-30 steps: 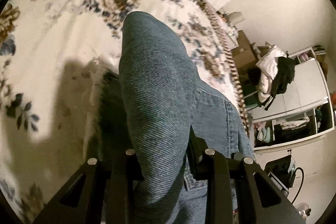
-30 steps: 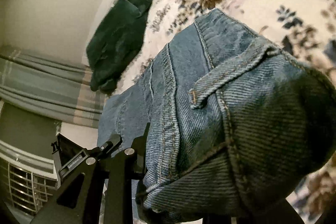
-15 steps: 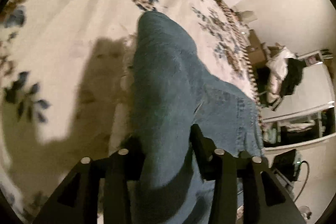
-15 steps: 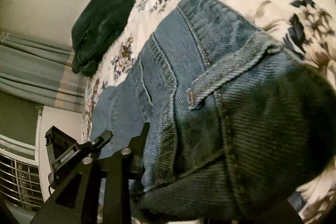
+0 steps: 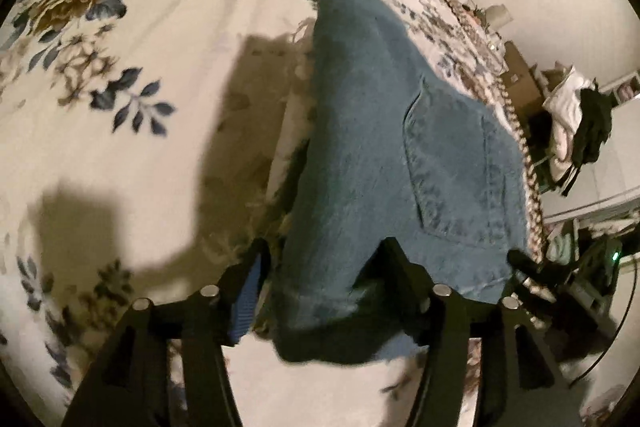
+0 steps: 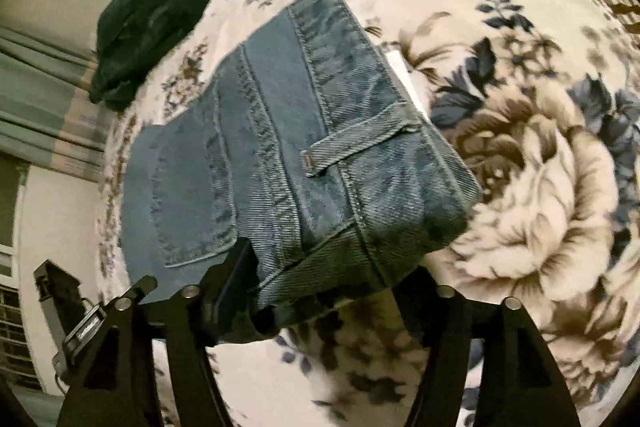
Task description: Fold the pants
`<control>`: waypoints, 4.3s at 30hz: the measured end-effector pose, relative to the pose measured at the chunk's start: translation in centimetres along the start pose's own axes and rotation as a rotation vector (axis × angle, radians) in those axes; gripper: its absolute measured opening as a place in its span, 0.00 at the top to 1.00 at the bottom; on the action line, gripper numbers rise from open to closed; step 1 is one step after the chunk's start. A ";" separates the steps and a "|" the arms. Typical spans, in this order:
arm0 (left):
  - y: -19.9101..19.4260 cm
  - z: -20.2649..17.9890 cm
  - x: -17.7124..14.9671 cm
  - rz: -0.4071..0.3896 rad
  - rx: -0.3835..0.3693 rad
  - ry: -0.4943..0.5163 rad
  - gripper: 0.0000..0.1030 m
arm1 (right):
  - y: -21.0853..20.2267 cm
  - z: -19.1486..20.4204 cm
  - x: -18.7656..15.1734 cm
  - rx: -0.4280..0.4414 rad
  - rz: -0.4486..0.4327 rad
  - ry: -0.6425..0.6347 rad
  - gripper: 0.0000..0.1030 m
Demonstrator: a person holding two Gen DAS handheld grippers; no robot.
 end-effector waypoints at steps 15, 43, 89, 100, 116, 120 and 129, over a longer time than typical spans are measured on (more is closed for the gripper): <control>-7.3 -7.0 -1.0 -0.106 0.330 0.158 0.16 | -6.8 5.7 -2.3 -0.365 -0.059 -0.296 0.00; -43.3 -23.4 -17.2 -0.501 0.387 0.191 0.17 | -52.0 21.0 -17.3 -0.288 -0.420 -0.558 0.00; -52.5 -22.9 -24.7 -0.549 0.429 0.162 0.02 | -65.6 24.8 -25.3 -0.245 -0.429 -0.601 0.00; -52.9 -22.7 -25.3 -0.556 0.434 0.147 0.02 | -65.7 25.0 -25.7 -0.238 -0.425 -0.613 0.00; -53.2 -22.5 -25.9 -0.559 0.439 0.140 0.02 | -65.5 25.5 -26.2 -0.219 -0.402 -0.624 0.00; -53.3 -22.5 -26.0 -0.561 0.440 0.139 0.02 | -65.3 25.4 -26.5 -0.217 -0.396 -0.624 0.00; -53.4 -22.5 -26.4 -0.563 0.441 0.138 0.02 | -65.2 25.3 -26.4 -0.213 -0.397 -0.626 0.00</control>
Point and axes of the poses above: each gripper's, at about its wrist camera, not at the fingertips, and y roughly the way its jaws point, z to its left, x to its top, the point moved 4 cm from there along y, roughly the way its jaws point, and after that the axes turned 7 degrees about x, right-handed, at the moved point
